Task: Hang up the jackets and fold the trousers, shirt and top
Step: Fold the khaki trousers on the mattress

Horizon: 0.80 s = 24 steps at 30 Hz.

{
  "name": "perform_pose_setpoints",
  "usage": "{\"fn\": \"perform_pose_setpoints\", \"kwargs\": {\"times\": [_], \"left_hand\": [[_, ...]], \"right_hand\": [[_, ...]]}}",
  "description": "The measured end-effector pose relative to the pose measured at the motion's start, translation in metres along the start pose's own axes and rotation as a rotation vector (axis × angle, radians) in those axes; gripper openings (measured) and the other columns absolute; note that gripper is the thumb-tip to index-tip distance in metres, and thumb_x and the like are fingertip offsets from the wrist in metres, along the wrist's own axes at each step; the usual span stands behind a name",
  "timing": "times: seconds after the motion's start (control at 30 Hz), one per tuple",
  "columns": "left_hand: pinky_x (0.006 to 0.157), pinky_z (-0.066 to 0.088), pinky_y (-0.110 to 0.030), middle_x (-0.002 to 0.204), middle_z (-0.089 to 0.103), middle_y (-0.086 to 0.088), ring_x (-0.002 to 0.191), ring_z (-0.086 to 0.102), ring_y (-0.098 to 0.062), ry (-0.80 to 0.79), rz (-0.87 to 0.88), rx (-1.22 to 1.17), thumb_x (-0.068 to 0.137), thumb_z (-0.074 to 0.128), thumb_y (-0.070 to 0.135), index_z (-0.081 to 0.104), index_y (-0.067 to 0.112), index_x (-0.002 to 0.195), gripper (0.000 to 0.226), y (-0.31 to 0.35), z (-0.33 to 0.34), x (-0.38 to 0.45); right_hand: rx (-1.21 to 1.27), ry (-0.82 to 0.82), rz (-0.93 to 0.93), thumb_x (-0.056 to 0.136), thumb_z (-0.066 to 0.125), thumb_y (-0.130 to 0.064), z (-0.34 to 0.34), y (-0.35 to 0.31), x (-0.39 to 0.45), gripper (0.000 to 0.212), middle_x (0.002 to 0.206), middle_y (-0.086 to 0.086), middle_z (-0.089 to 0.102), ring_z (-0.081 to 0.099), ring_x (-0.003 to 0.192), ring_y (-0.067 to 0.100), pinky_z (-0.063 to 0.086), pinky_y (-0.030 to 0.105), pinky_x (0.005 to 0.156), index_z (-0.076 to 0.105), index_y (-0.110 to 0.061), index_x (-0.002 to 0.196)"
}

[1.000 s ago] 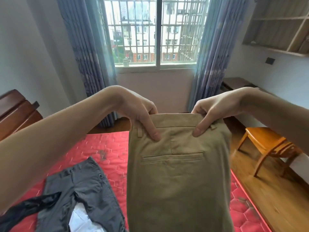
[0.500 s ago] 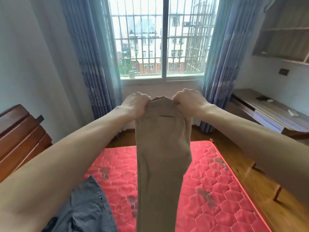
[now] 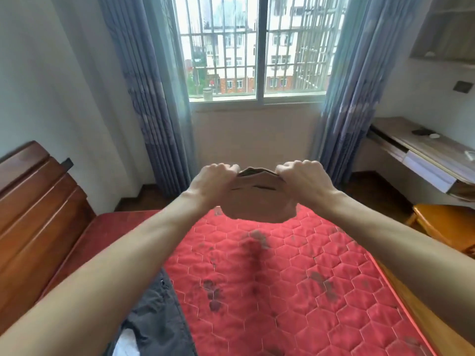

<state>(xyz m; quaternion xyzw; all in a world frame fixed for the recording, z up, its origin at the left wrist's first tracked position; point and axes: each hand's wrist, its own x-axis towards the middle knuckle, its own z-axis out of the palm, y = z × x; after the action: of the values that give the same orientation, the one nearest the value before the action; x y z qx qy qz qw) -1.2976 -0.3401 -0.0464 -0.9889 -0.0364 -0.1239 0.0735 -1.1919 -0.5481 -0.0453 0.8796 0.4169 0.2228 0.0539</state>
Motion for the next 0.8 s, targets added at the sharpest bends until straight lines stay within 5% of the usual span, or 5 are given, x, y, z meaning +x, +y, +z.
{"fn": "perform_pose_setpoints", "kwargs": {"times": [0.13, 0.27, 0.4, 0.8], "left_hand": [[0.084, 0.053, -0.042, 0.117, 0.067, -0.003, 0.106, 0.070, -0.030, -0.074, -0.005, -0.107, 0.094, 0.049, -0.003, 0.056, 0.017, 0.126, 0.038, 0.038, 0.127, -0.065], [0.087, 0.054, -0.043, 0.125, 0.063, -0.003, 0.113, 0.065, -0.028, -0.283, 0.025, -0.229, 0.088, 0.049, -0.011, 0.054, 0.016, 0.128, 0.048, 0.089, 0.255, -0.146], [0.085, 0.049, -0.041, 0.129, 0.060, -0.002, 0.116, 0.061, -0.027, -0.468, -0.020, -0.349, 0.083, 0.052, -0.013, 0.054, 0.017, 0.131, 0.057, 0.140, 0.355, -0.229], [0.080, 0.050, -0.049, 0.117, 0.058, -0.007, 0.104, 0.066, -0.037, -0.787, 0.148, -0.398, 0.094, 0.051, 0.003, 0.048, 0.017, 0.119, 0.029, 0.245, 0.495, -0.417]], "right_hand": [[0.056, -0.111, -0.076, 0.086, 0.064, -0.001, 0.093, -0.043, -0.082, 0.010, 0.125, 0.010, 0.070, 0.074, 0.074, 0.034, 0.052, 0.039, 0.052, 0.071, -0.007, 0.090], [0.023, -0.326, -0.109, 0.071, 0.081, 0.002, 0.190, -0.092, -0.173, 0.018, 0.087, 0.003, 0.069, 0.072, 0.061, 0.020, 0.054, 0.032, 0.047, 0.073, -0.011, 0.080], [0.086, -0.605, -0.180, 0.092, 0.049, 0.008, 0.282, -0.139, -0.261, 0.034, 0.116, 0.009, 0.062, 0.069, 0.104, 0.030, 0.057, 0.042, 0.083, 0.063, -0.007, 0.118], [0.158, -0.938, -0.211, 0.098, 0.045, -0.003, 0.405, -0.241, -0.479, 0.029, 0.123, 0.021, 0.061, 0.048, 0.125, 0.039, 0.039, 0.050, 0.103, 0.059, -0.004, 0.124]]}}
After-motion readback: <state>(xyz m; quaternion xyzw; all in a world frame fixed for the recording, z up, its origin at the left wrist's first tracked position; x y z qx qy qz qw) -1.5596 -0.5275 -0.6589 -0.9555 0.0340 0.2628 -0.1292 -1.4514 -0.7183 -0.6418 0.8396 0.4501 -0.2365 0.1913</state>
